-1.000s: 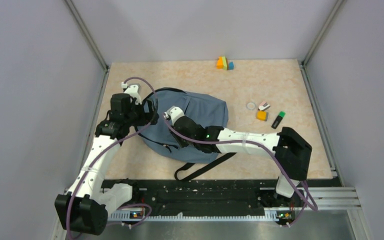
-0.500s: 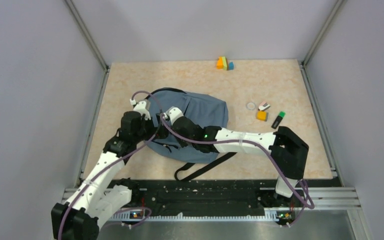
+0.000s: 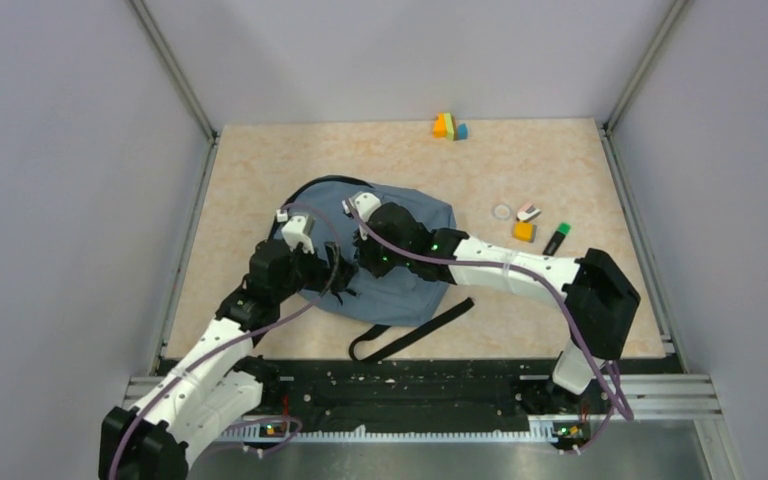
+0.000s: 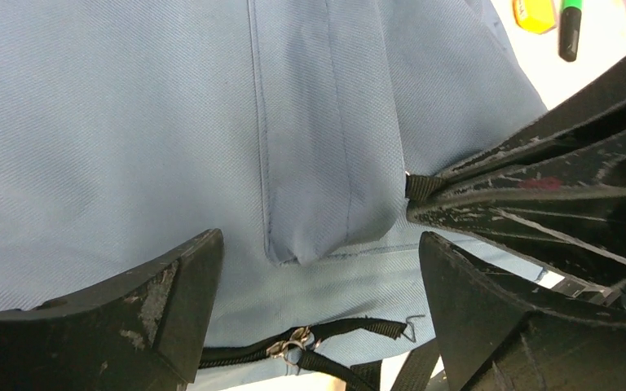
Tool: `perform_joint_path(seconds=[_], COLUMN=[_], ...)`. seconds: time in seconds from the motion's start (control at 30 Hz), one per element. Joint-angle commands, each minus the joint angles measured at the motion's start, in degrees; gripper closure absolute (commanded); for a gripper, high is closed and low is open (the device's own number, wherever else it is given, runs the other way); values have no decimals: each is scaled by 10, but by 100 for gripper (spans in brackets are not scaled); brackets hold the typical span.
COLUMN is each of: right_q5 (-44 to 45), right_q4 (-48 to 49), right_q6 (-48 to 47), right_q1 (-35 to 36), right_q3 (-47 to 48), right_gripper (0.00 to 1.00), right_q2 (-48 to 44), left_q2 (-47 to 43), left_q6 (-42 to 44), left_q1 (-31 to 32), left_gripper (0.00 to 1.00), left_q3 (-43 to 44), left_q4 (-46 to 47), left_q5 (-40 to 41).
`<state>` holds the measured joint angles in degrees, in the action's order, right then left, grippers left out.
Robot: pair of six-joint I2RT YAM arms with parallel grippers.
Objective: Pack the student bag
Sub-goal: Unzip the student bag at the center of the board.
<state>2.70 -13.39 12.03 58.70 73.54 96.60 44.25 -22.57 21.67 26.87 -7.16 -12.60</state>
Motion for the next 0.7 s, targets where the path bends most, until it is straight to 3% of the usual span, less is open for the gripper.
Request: perform_joint_path(seconds=[0.0, 0.07, 0.13, 0.3, 0.4, 0.53, 0.67], right_q5=[-43, -47, -49, -29, 25, 79, 76], right_q4=[6, 6, 1, -18, -49, -86, -98], right_q6=[8, 9, 9, 3, -11, -34, -37], right_q1=[-8, -8, -8, -9, -8, -15, -48], right_q3=[11, 12, 15, 38, 67, 114, 132], right_gripper=[100, 100, 100, 100, 100, 100, 100], right_q2=[-31, -32, -32, -31, -21, -3, 13], left_q2=[30, 43, 54, 81, 87, 85, 77], left_q6=[24, 29, 39, 52, 53, 54, 50], left_q1=[20, 29, 39, 65, 82, 99, 111], left_gripper=[8, 15, 28, 71, 99, 100, 100], left_q3=[9, 13, 19, 26, 26, 19, 10], left_q4=[61, 66, 66, 66, 61, 50, 40], left_q5=[20, 30, 40, 71, 91, 115, 135])
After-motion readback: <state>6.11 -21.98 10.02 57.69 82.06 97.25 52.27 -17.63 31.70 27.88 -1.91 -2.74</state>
